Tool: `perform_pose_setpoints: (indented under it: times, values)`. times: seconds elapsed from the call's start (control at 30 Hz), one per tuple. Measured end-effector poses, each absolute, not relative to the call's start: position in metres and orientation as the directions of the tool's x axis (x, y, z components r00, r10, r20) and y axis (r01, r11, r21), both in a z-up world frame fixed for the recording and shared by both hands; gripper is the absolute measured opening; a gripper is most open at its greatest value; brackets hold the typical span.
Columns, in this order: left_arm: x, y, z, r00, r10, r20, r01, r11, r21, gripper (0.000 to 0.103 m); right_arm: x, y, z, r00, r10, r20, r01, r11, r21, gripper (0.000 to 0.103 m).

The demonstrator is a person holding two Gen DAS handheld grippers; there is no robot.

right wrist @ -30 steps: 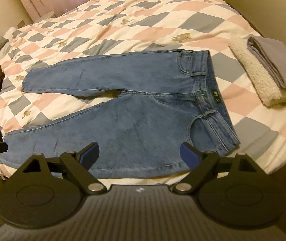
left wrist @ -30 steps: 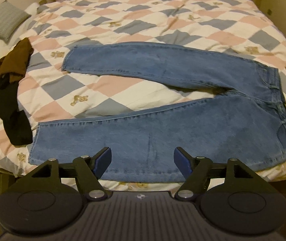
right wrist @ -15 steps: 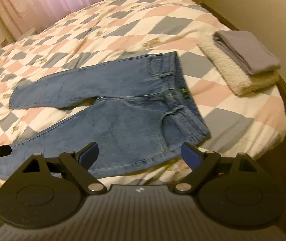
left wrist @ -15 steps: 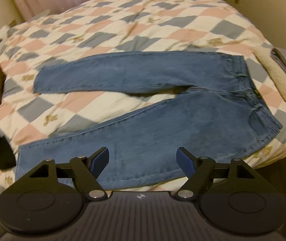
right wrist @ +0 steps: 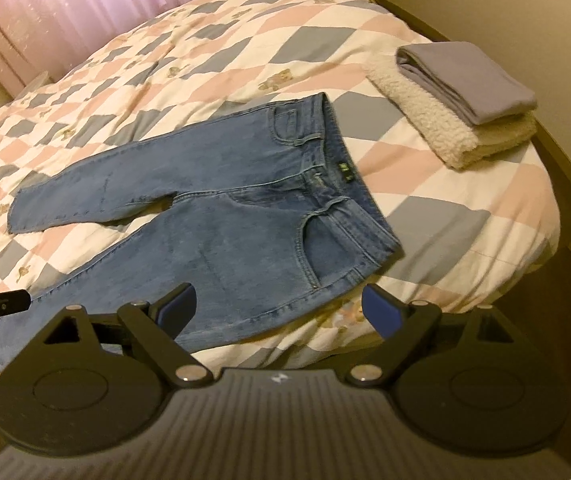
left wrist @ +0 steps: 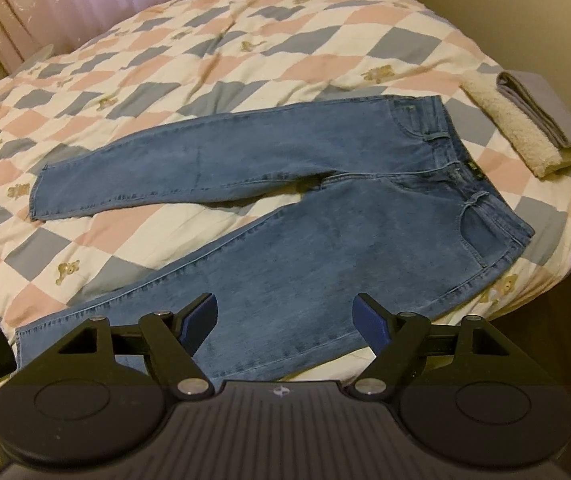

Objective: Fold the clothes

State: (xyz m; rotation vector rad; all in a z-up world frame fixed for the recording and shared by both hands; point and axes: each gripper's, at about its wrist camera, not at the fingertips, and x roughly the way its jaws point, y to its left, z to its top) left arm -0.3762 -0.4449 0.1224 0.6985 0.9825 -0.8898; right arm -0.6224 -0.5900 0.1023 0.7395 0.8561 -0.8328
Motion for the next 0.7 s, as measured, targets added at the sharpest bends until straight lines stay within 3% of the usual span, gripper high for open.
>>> perform_pose_setpoints:
  times: [0.47,0.7]
  values:
    - [-0.318,-0.427,0.113,0.309,-0.246,-0.919,0.804,0.583,0.115,0.08,-0.546,-0.615,0.098,0.434,-0.25,-0.865,0.78,0.585,0.222,0.089]
    - [-0.273,-0.43,0.097,0.321,-0.208,-0.924,0.777,0.616,0.131,0.08,-0.504,-0.633,0.07,0.386,-0.196,-0.902,0.773,0.602,0.2,0.09]
